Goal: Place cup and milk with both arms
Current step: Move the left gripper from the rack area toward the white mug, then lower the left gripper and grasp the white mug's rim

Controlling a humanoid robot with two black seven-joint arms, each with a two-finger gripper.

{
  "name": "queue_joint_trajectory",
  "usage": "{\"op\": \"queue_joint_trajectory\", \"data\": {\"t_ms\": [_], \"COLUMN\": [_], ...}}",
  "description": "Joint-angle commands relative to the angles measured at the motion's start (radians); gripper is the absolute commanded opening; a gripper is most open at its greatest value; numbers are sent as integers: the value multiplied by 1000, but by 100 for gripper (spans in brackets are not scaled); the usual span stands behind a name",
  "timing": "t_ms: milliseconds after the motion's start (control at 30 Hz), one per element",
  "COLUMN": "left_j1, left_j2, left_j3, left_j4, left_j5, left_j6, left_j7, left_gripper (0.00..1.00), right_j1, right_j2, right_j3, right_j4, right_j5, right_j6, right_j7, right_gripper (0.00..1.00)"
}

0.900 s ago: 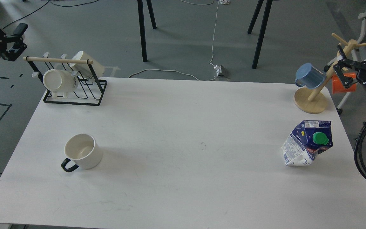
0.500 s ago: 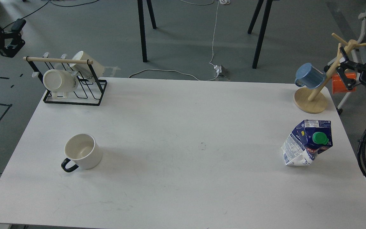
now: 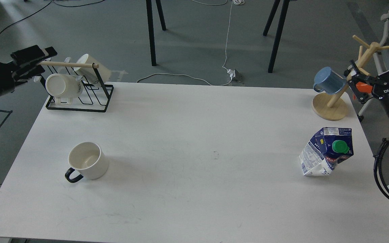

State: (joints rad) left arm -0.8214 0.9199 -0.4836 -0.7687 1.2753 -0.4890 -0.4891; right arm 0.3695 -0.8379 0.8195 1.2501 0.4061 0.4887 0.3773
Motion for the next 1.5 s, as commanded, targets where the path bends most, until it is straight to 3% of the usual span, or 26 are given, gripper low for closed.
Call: {"op": "queue_joint_trajectory", "data": {"t_ms": [0, 133, 333, 700, 1033, 1300, 1367, 1433, 1467], "left_j1": [21, 67, 99, 128, 143, 177, 177, 177, 179], "left_j2": [82, 111, 83, 17, -122, -145, -144, -142, -142], "left_j3": [20, 103, 252, 287, 287, 286, 289, 290, 290], "left_j4": [-136, -245, -259, -221, -64, -52, -52, -52, -53], "left_j5": [206, 358, 392, 395, 384, 386, 386, 389, 391], "left_j6": [0, 0, 44, 113, 171, 187, 191, 197, 207], "left_j7": [0, 0, 0, 0, 0, 0, 0, 0, 0], "left_gripper": [100, 100, 100, 98, 93, 64, 51, 24, 19], "right_j1": [-4, -12, -21, -26, -44, -57, -57, -57, -57], "right_j2": [2, 2, 2, 3, -1, -7, -6, -6, -6], "right_j3": [0, 0, 0, 0, 4, 6, 6, 4, 4], "right_j4": [0, 2, 3, 8, 9, 6, 6, 8, 8], "right_j5": [-10, -12, -12, -12, -10, -10, -10, -10, -10], "right_j6": [0, 0, 0, 0, 0, 0, 0, 0, 0], "right_j7": [0, 0, 0, 0, 0, 0, 0, 0, 0], "right_gripper": [94, 94, 94, 94, 94, 94, 94, 94, 94]}}
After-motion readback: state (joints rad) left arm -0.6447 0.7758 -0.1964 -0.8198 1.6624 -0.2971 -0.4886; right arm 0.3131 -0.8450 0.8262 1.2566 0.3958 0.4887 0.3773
